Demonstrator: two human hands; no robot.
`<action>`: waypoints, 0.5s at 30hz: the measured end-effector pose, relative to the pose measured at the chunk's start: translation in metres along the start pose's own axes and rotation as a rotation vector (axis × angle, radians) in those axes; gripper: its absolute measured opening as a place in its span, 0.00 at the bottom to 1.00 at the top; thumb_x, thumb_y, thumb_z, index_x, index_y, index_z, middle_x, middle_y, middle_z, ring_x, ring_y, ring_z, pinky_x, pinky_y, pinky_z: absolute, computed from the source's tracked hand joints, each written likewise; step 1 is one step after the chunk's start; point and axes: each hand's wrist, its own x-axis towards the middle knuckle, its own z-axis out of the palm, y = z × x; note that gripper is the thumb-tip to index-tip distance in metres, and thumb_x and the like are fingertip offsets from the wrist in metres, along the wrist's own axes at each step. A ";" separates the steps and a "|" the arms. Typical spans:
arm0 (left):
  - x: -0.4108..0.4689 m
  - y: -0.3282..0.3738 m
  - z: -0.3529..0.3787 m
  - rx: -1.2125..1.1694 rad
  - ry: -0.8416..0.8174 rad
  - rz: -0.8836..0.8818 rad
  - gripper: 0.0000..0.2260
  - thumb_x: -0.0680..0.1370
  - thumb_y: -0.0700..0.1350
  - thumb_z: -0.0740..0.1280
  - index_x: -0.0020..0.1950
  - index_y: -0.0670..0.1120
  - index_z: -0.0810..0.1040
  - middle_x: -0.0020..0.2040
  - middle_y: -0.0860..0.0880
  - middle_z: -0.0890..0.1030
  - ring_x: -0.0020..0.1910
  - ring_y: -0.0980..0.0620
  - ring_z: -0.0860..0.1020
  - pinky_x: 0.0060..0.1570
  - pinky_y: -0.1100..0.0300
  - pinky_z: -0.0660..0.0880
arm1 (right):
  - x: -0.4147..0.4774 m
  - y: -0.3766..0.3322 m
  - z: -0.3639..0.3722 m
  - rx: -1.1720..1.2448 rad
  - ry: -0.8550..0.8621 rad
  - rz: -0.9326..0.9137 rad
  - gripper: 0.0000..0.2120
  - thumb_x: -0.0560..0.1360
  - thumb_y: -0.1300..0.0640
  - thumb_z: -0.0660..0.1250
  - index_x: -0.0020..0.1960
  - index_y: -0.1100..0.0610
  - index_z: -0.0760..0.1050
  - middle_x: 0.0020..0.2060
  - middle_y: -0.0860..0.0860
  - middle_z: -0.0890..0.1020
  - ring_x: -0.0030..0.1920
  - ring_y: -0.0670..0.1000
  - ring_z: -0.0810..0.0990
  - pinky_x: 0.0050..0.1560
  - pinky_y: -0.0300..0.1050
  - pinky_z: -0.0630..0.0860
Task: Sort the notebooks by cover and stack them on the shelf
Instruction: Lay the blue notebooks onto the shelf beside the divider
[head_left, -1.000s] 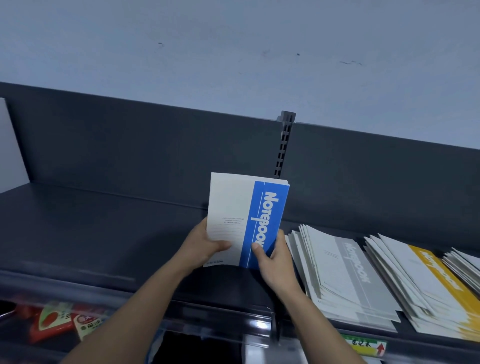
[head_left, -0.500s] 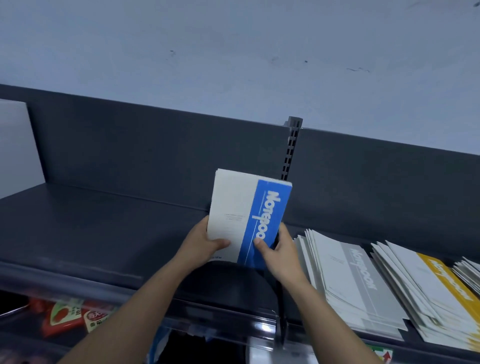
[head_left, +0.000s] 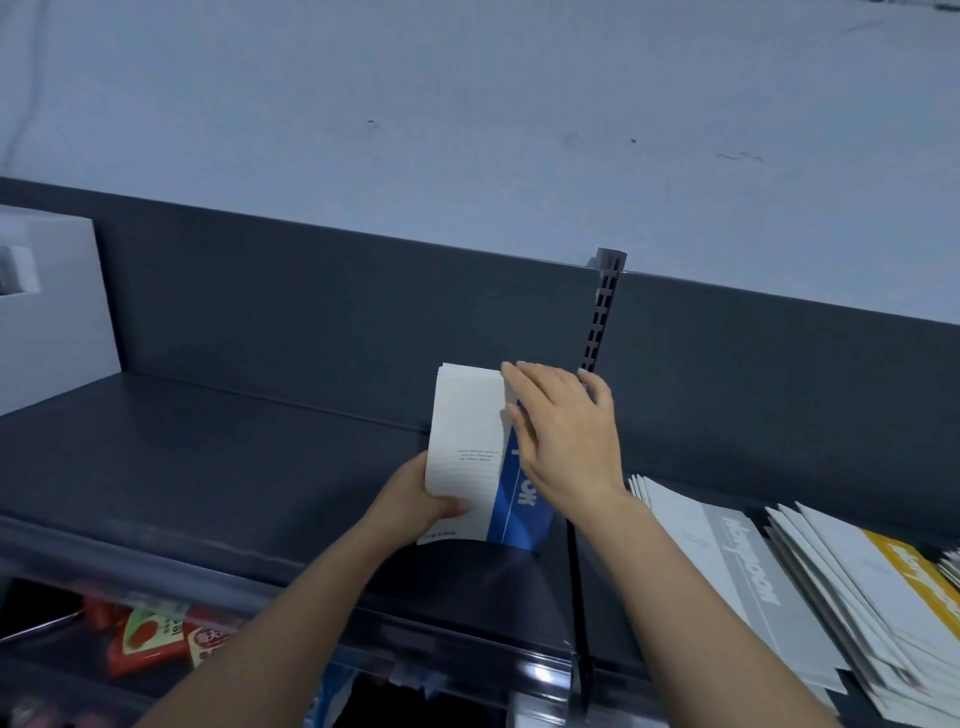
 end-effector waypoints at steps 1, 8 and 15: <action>0.000 0.000 0.000 0.001 0.001 -0.001 0.22 0.70 0.36 0.75 0.60 0.49 0.76 0.53 0.54 0.82 0.55 0.53 0.79 0.58 0.53 0.76 | 0.001 0.001 0.001 0.014 0.002 -0.007 0.19 0.76 0.56 0.56 0.63 0.53 0.77 0.55 0.47 0.81 0.56 0.50 0.80 0.63 0.53 0.67; -0.004 0.012 -0.002 -0.092 0.063 0.136 0.17 0.76 0.35 0.69 0.59 0.53 0.72 0.54 0.57 0.81 0.54 0.56 0.79 0.53 0.58 0.76 | -0.005 0.004 0.005 0.340 0.044 0.310 0.23 0.78 0.61 0.61 0.73 0.57 0.66 0.71 0.54 0.69 0.74 0.54 0.62 0.73 0.50 0.58; 0.000 0.013 0.007 -0.110 0.140 0.136 0.16 0.78 0.35 0.64 0.61 0.52 0.71 0.55 0.56 0.80 0.56 0.54 0.78 0.59 0.55 0.74 | -0.049 -0.006 0.026 0.771 -0.346 0.909 0.15 0.80 0.61 0.58 0.66 0.56 0.64 0.61 0.50 0.78 0.55 0.51 0.77 0.53 0.45 0.72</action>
